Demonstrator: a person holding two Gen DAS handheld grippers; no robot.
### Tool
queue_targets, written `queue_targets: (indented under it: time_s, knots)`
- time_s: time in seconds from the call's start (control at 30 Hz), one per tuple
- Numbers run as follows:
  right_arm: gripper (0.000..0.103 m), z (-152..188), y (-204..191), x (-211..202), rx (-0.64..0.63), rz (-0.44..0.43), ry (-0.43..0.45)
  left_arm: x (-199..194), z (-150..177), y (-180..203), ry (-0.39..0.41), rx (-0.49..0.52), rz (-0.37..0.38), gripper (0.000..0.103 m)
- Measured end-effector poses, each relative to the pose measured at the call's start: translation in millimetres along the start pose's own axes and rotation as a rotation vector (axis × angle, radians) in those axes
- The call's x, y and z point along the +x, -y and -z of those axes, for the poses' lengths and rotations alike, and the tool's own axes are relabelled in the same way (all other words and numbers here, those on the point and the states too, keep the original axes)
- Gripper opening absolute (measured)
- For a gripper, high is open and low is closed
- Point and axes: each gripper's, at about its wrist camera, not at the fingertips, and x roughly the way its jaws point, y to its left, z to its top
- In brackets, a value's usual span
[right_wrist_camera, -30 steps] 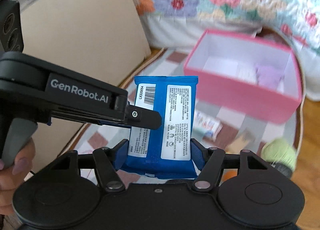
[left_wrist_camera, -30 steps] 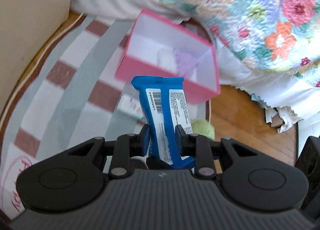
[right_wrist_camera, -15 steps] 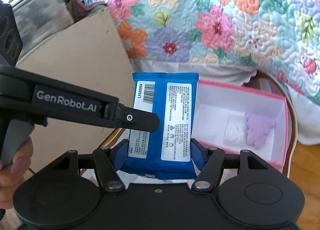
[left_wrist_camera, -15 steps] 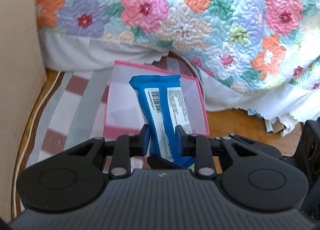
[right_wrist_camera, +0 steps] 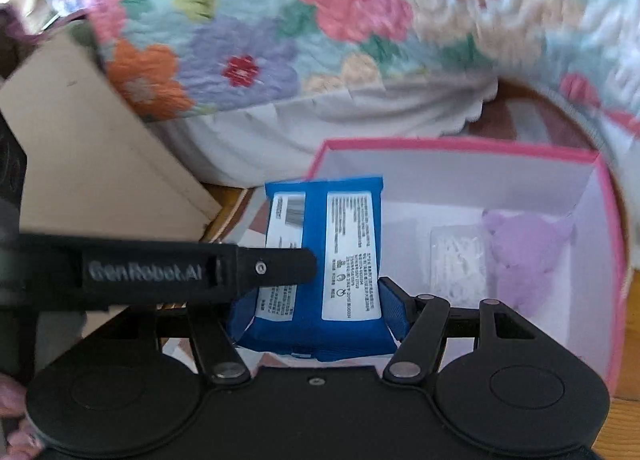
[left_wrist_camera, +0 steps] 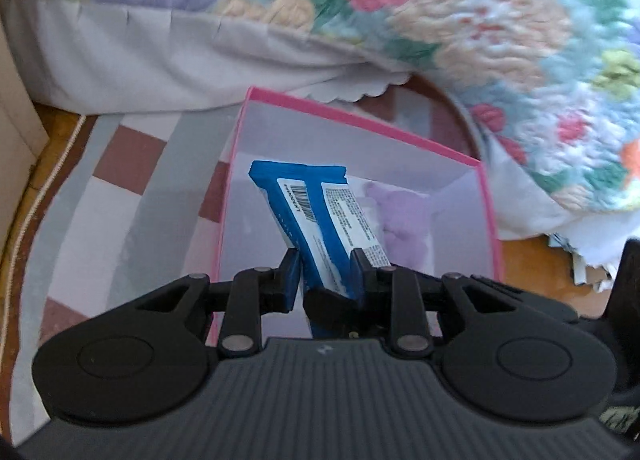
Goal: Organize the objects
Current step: 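Lift the blue wipes pack with the left gripper toward the pink box, then lower the wipes pack into the pink box and open the left gripper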
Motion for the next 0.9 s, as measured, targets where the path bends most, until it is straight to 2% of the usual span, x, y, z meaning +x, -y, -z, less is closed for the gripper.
queue_targets:
  time_s: [0.13, 0.3, 0.5, 0.6, 0.7, 0.73, 0.77, 0.9]
  knots:
    - [0.069, -4, 18, 29, 0.042, 0.004, 0.011, 30, -11, 0, -0.012, 0.019, -0.029, 0.025]
    - [0.069, -7, 38, 48, 0.094, 0.010, 0.014, 58, -18, 14, -0.027, 0.102, -0.081, 0.025]
    - [0.069, -14, 48, 70, 0.098, 0.039, -0.024, 80, -21, 10, -0.051, 0.085, -0.109, 0.025]
    - [0.071, -14, 49, 76, 0.096, 0.052, -0.041, 81, -19, 11, -0.036, 0.104, -0.110, 0.027]
    - [0.071, -12, 47, 70, 0.042, 0.084, -0.019, 73, -18, 16, -0.015, 0.128, -0.122, 0.034]
    - [0.071, -10, 47, 67, 0.031, 0.080, -0.020, 69, -17, 19, -0.010, 0.143, -0.135, 0.041]
    - [0.071, -9, 47, 63, 0.034, 0.061, -0.023, 66, -16, 22, -0.001, 0.160, -0.149, 0.047]
    - [0.072, -1, 52, 43, 0.061, 0.006, -0.011, 47, -9, 36, 0.018, 0.252, -0.196, 0.053]
